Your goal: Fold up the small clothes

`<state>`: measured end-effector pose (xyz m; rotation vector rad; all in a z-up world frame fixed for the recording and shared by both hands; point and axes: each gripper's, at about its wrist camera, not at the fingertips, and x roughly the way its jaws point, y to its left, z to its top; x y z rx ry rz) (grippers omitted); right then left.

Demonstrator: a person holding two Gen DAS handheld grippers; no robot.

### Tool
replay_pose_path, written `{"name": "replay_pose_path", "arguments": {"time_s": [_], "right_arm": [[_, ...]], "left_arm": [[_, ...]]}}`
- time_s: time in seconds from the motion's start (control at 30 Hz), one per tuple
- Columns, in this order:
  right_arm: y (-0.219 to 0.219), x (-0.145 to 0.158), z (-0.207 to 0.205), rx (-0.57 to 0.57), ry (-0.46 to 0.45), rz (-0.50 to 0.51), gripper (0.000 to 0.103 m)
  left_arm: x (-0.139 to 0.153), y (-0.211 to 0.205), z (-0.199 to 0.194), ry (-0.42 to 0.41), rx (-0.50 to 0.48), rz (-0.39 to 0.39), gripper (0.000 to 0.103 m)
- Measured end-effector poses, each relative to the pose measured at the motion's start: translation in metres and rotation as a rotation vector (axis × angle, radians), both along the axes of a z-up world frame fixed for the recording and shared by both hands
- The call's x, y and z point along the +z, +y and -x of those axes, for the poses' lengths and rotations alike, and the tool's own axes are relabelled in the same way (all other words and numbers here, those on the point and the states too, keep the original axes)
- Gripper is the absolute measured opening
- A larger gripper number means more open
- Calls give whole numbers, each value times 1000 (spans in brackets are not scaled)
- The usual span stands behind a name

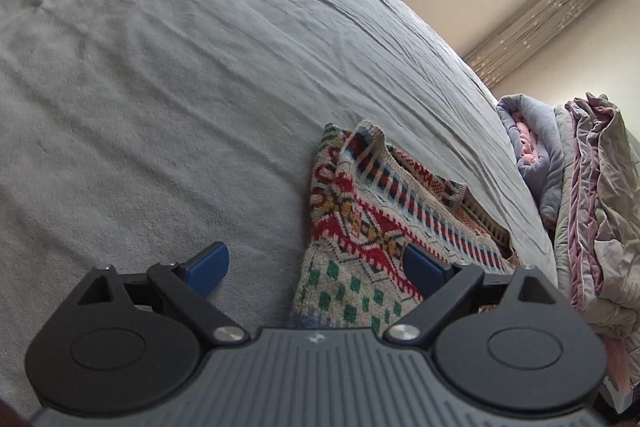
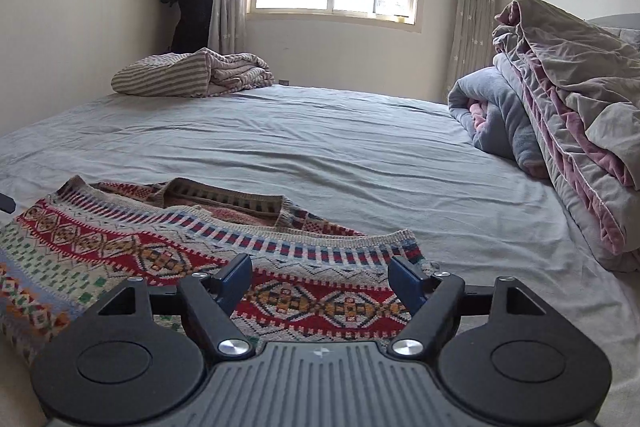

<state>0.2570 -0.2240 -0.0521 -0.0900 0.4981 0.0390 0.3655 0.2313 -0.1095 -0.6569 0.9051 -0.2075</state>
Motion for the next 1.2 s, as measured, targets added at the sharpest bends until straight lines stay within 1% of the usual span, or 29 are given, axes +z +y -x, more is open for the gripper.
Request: {"name": "replay_pose_path", "arguments": {"time_s": [0.1,0.17,0.23,0.33,0.37,0.4,0.43,0.47,0.5,0.53,0.6,0.63,0.7,0.77,0.8,0.87,0.93,1.03,1.1,1.2], "right_arm": [[13,-1,-1,21,0,-37,81],[20,-4,-4,27,-2,-64,82],[33,-7,-11,56,7,-84,82],[51,-13,-20,113,24,-87,79],[55,-16,-22,128,30,-82,77],[58,-23,-25,148,55,-78,74],[60,-28,-27,161,80,-84,69],[60,-34,-29,175,102,-101,65],[59,-38,-30,184,111,-109,64],[59,-42,-30,193,120,-111,65],[56,-46,-32,195,120,-138,65],[53,-47,-31,198,114,-154,65],[51,-48,-30,203,106,-169,65],[51,-45,-29,203,101,-171,65],[50,-44,-29,204,101,-170,65],[48,-38,-28,210,113,-178,70],[41,-31,-27,213,131,-200,71],[28,-22,-27,181,162,-224,71],[17,-14,-26,133,160,-217,73],[-6,-2,-22,59,144,-221,79]], "left_arm": [[-10,1,-8,34,-48,103,92],[-16,-1,-12,44,-66,122,91],[-19,-3,-14,38,-97,137,91],[-24,-6,-17,34,-142,199,87],[-26,-7,-18,33,-160,219,82],[-27,-9,-19,36,-179,232,69],[-29,-11,-20,53,-196,245,60],[-32,-13,-20,72,-202,247,44],[-33,-15,-19,73,-205,237,28],[-34,-15,-18,72,-198,230,22],[-32,-14,-12,67,-158,253,18],[-27,-15,-10,55,-146,255,18],[-6,-21,-5,14,-141,232,17],[19,-33,-4,-6,-134,194,17],[30,-41,-4,1,-123,173,17],[51,-59,-4,33,-98,140,17],[70,-82,-4,35,-90,107,16],[94,-119,-2,1,-110,68,16],[107,-145,-1,-18,-132,69,16],[119,-183,-1,-45,-181,81,14]]}}
